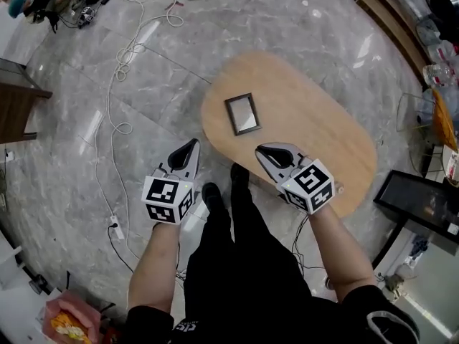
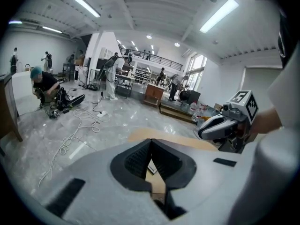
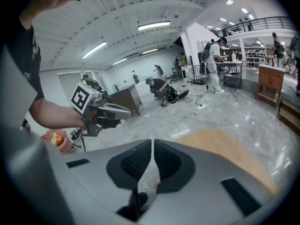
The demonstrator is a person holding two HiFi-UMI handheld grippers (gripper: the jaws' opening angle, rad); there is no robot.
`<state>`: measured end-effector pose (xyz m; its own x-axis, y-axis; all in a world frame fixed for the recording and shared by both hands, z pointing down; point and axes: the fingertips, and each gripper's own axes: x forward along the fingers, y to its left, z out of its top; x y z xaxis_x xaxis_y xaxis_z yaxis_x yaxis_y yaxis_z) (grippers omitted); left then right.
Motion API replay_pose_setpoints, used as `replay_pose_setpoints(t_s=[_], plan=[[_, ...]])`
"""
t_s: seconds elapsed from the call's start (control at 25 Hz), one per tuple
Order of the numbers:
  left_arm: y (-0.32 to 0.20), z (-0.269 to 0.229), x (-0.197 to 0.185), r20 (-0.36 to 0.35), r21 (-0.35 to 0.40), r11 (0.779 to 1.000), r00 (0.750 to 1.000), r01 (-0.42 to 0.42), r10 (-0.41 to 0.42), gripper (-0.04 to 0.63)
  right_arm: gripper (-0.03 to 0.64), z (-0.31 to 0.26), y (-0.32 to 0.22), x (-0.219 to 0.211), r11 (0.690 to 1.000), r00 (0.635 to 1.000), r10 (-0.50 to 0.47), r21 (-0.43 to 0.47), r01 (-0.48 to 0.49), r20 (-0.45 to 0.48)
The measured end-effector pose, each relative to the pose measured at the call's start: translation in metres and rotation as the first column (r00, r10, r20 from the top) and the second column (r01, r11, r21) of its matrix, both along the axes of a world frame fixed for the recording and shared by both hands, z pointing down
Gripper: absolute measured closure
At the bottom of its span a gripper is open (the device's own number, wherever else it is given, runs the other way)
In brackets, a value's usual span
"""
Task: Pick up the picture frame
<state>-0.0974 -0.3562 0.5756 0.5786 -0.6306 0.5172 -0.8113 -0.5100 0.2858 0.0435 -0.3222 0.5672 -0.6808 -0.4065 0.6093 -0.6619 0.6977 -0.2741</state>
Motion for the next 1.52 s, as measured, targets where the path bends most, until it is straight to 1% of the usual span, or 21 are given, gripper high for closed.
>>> replay_pose_setpoints(t_s=[0.28,0.4,0.52,0.72,0.88,1.08,1.2,1.28,1.44,1.52], plan=[[-0.002,0.060,0.018,0.019,-0.074,0.997,0.999,-0.031,0.032,0.586,0.591,0.066,-0.003,0.009,0.997,1.000,-0.019,-0.076,0.017,-0.016],[-0.002,0.083,0.022,0.030,-0.099,0.994,0.999,-0.038,0.041,0.586,0.583,0.093,-0.008,0.009,0.995,0.999,-0.040,-0.091,0.037,-0.028],[-0.006,0.104,0.024,0.048,-0.119,0.992,0.998,-0.046,0.052,0.586,0.578,0.116,-0.012,0.006,0.994,0.998,-0.053,-0.099,0.051,-0.022],[-0.008,0.140,0.029,0.031,-0.163,0.986,0.999,-0.024,0.029,0.586,0.569,0.161,-0.017,0.009,0.988,0.994,-0.097,-0.125,0.090,-0.051],[-0.003,0.170,0.035,0.024,-0.194,0.980,0.999,-0.042,0.047,0.586,0.558,0.193,-0.020,0.009,0.983,0.988,-0.130,-0.138,0.118,-0.083],[0.004,0.198,0.043,0.010,-0.209,0.976,0.998,-0.054,0.057,0.586,0.534,0.233,-0.023,0.009,0.971,0.966,-0.214,-0.135,0.195,-0.143],[0.008,0.216,0.050,0.007,-0.224,0.973,0.998,-0.064,0.067,0.586,0.513,0.260,-0.025,0.013,0.959,0.941,-0.274,-0.135,0.250,-0.198],[0.012,0.223,0.054,0.004,-0.233,0.970,0.997,-0.071,0.074,0.586,0.477,0.275,-0.026,0.016,0.940,0.905,-0.337,-0.136,0.312,-0.258],[0.018,0.225,0.056,0.003,-0.242,0.967,0.996,-0.081,0.084,0.586,0.460,0.290,-0.028,0.018,0.907,0.840,-0.421,-0.131,0.401,-0.342],[0.016,0.221,0.050,0.009,-0.241,0.968,0.997,-0.072,0.076,0.586,0.457,0.298,-0.030,0.017,0.882,0.797,-0.466,-0.137,0.450,-0.385]])
